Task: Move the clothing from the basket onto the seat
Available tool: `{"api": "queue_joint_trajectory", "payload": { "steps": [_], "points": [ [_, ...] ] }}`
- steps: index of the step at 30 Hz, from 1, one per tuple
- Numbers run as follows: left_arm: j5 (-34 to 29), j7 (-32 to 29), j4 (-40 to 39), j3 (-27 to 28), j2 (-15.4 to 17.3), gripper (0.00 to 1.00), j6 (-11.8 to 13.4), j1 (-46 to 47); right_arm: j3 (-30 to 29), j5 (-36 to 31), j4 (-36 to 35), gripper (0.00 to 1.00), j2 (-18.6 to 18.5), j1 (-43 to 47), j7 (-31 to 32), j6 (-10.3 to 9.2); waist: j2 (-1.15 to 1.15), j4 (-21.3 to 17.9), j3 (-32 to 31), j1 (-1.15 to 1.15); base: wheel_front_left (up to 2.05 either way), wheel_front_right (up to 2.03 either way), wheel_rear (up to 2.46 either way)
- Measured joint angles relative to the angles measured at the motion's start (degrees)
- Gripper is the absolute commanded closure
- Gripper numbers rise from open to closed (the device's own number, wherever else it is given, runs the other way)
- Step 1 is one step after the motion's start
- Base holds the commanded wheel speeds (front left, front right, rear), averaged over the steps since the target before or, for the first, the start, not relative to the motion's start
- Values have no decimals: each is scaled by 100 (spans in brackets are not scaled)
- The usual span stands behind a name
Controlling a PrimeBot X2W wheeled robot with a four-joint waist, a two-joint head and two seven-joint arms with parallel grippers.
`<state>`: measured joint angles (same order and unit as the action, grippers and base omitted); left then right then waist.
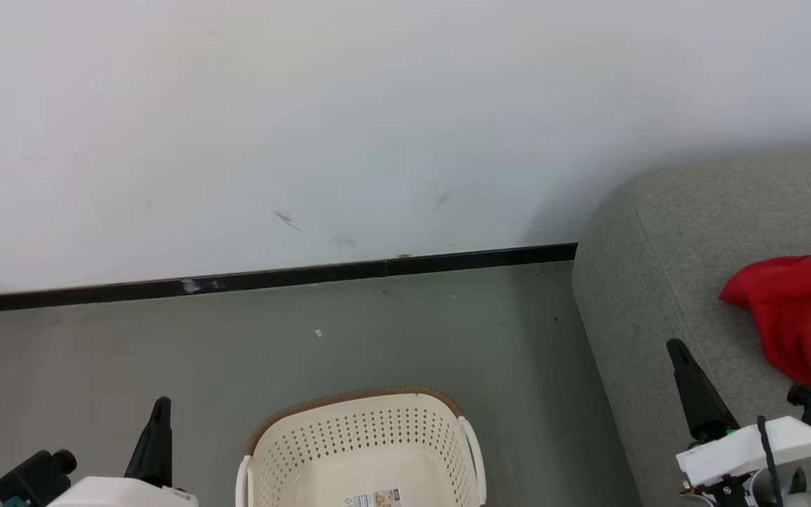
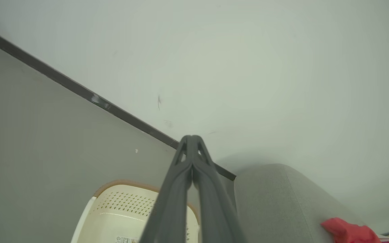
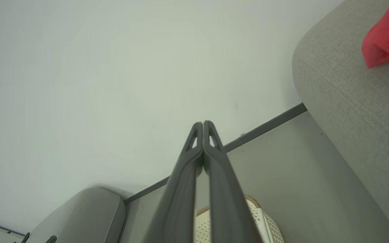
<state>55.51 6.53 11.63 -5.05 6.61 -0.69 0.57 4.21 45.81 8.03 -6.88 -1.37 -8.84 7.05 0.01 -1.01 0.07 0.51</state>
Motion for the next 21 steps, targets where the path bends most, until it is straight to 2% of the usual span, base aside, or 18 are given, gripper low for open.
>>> {"api": "queue_joint_trajectory", "payload": {
  "steps": [5,21],
  "points": [
    [292,-101,10,73,-59,100,-24,3,-47,401,37,100,0,-3,105,0,0,8,-9,-1,0,0,0],
    [1201,-408,38,308,-153,100,-104,28,-193,1718,236,100,0,-25,357,0,0,35,4,-38,0,0,0]
  ]
}}
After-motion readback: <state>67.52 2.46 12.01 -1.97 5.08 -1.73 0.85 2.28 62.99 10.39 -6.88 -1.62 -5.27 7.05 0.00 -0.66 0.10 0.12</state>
